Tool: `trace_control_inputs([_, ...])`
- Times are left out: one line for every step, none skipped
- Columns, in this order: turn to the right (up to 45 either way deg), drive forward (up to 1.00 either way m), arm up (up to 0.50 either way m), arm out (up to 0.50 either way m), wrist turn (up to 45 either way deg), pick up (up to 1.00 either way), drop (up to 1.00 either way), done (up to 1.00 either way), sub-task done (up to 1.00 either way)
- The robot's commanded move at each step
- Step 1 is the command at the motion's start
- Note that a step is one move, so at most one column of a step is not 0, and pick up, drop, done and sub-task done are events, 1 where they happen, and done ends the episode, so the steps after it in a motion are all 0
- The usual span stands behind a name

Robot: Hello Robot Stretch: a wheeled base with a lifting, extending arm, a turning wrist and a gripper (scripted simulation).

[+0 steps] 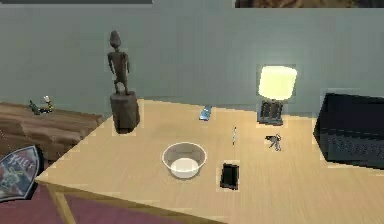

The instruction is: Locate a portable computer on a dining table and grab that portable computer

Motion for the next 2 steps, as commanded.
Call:
trace_control_inputs([-42.0,0.0,0.0,0.0,0.0,0.0,0.0,0.0,0.0])
trace_control_inputs([45.0,0.0,0.0,0.0,0.0,0.0,0.0,0.0,0.0])
